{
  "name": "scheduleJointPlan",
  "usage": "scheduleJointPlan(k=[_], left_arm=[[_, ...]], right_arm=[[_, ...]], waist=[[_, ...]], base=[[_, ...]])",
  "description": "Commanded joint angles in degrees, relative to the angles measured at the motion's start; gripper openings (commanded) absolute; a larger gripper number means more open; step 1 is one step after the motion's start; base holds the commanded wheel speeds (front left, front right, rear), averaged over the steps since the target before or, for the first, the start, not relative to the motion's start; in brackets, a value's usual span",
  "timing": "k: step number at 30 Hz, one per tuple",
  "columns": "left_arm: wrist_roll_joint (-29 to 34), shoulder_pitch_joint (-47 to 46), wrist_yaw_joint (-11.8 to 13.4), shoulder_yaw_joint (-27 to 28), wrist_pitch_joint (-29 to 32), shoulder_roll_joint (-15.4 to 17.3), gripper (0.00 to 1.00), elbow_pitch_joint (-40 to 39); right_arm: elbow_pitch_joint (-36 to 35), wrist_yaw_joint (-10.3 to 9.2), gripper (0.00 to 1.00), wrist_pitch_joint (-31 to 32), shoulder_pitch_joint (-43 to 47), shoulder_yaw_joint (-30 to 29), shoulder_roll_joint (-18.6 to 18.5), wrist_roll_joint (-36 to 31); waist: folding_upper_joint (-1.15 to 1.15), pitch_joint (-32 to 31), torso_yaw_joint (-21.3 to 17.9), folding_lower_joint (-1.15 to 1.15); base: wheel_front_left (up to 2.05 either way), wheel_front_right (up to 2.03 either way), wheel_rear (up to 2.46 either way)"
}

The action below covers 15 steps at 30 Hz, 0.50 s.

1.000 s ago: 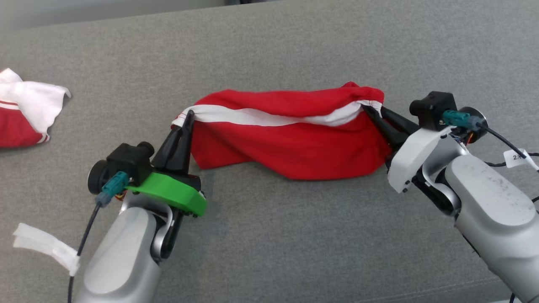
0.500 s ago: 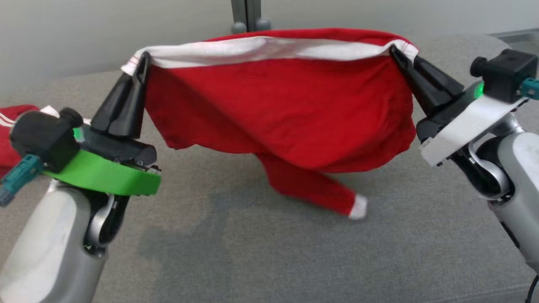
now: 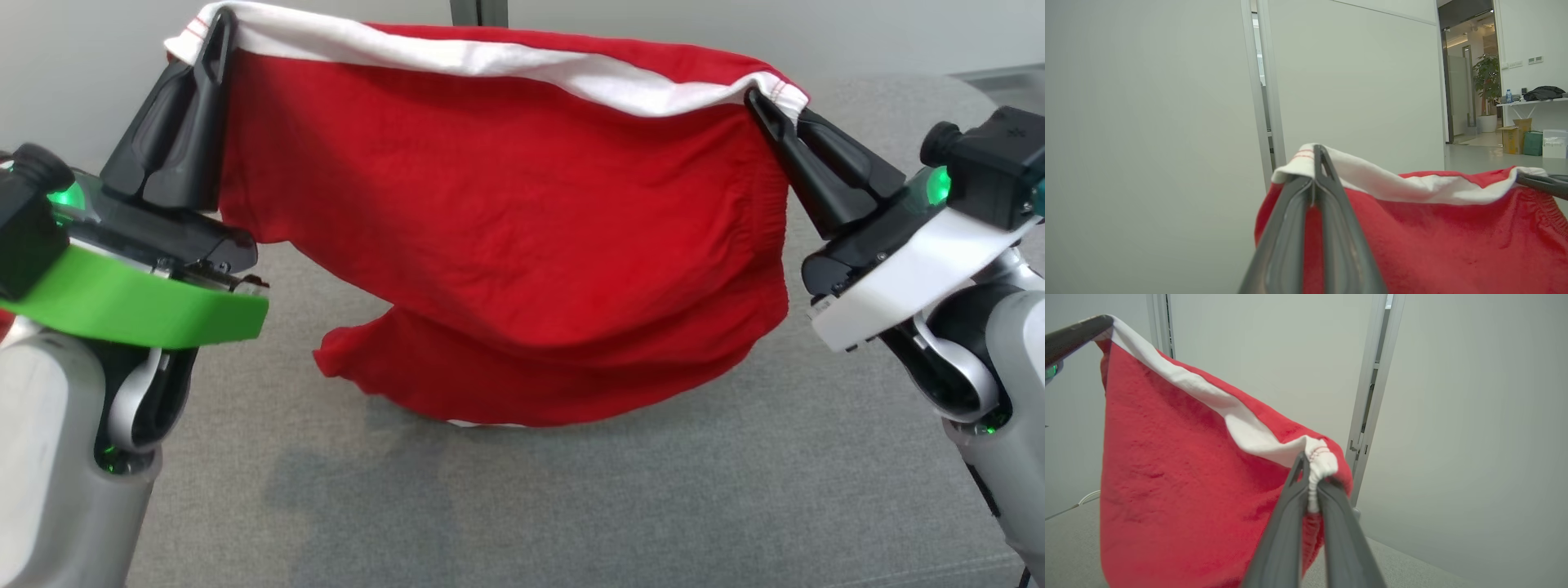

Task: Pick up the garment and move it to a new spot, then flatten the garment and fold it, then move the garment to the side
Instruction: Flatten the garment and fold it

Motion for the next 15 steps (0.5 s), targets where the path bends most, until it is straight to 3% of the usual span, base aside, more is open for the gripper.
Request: scheduleJointPlan(k=[1,7,15], left_arm=[[-0.21,-1.95,-0.18,0.03,-0.37,-0.35,0.0,1.11],[0.68,-11.03,-1.48,-1.27,-1.39,-0.64,0.0,8.33],[4.23,-32.08,-2.6,-3.44,-6.11,-1.41,0.0,21.79]], right_arm=[[0.84,-0.06,0.0,-0.22,-1.47,0.45,0.2,-1.19],[8.07,-0.06,0.0,-2.46,-9.78,2.7,2.64,-2.12],[23.26,-0.06,0.0,-10.67,-28.8,2.23,6.09,-7.6]], waist=[[0.0,3.86,0.42,0.0],[0.0,11.4,0.3,0.0],[0.0,18.98,-0.55,0.0]], base=[[0.0,0.0,0.0],[0.0,0.0,0.0],[0.0,0.0,0.0]])
